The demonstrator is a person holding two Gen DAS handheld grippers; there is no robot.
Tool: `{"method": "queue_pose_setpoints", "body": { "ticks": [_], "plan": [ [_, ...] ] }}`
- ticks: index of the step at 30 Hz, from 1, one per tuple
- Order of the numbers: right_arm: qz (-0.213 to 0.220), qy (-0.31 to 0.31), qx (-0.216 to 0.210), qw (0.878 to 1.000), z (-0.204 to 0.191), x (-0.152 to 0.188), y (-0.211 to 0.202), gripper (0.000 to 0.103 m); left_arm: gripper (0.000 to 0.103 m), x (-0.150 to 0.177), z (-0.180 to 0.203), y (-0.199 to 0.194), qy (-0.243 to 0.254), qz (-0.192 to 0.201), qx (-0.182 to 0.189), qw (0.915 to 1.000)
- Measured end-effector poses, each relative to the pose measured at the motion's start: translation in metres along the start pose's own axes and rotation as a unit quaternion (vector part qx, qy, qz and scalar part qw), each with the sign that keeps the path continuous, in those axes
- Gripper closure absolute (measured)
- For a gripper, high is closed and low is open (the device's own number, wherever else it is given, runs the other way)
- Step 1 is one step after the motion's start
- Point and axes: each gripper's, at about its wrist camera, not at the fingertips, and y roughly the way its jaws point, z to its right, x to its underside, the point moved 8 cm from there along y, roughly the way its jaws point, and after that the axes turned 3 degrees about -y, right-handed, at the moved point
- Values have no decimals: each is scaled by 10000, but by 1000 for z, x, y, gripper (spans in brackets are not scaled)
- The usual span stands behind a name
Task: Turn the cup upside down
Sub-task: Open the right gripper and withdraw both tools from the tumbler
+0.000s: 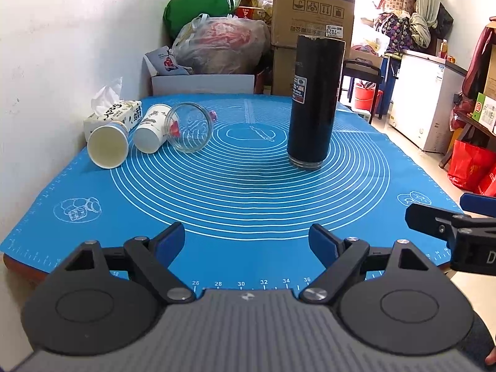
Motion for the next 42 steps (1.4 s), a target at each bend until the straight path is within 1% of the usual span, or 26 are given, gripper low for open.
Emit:
{"method": "queue_pose_setpoints", "body": {
  "ticks": [42],
  "plan": [
    [-41, 97, -73, 9999, 4, 1, 2, 0, 16, 0, 1, 1, 14, -24, -86, 10000]
  ]
}}
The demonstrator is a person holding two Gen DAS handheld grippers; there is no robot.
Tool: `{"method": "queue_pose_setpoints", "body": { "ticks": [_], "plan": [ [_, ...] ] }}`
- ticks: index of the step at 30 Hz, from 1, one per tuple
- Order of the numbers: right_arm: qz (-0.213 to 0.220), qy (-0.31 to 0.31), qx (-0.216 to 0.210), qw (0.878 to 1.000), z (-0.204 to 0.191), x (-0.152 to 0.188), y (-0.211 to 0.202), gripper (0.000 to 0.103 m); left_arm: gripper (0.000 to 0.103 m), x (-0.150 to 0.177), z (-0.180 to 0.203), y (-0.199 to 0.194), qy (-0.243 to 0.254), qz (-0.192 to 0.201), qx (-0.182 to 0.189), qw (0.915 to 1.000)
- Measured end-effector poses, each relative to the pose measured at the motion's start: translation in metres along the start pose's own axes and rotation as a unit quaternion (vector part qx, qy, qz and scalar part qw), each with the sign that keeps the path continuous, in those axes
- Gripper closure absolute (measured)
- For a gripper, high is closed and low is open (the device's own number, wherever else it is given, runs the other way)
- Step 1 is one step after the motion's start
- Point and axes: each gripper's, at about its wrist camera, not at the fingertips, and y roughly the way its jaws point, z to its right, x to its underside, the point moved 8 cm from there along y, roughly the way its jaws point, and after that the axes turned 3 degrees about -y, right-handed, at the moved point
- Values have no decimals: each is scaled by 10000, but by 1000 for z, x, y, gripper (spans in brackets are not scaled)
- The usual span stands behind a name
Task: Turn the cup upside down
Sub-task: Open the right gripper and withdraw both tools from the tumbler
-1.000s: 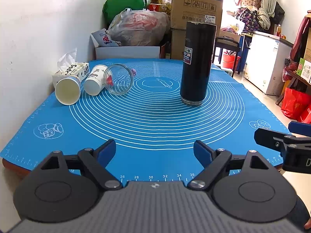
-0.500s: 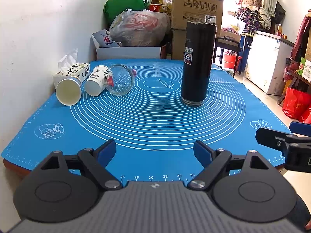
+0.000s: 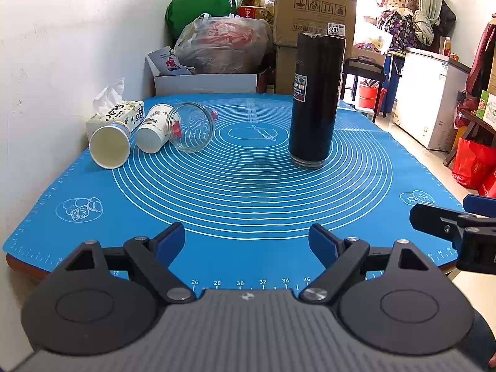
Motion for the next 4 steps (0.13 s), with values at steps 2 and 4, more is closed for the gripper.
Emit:
{"method": "queue_pose_setpoints", "body": {
  "ticks": [2, 4],
  "plan": [
    [-2, 2, 0, 10000, 0, 0, 0, 0, 16, 0, 0, 0, 1, 4, -1, 10000],
    [-2, 3, 1, 10000, 0, 0, 0, 0, 16, 0, 1, 0, 7, 3, -8, 10000]
  ]
}}
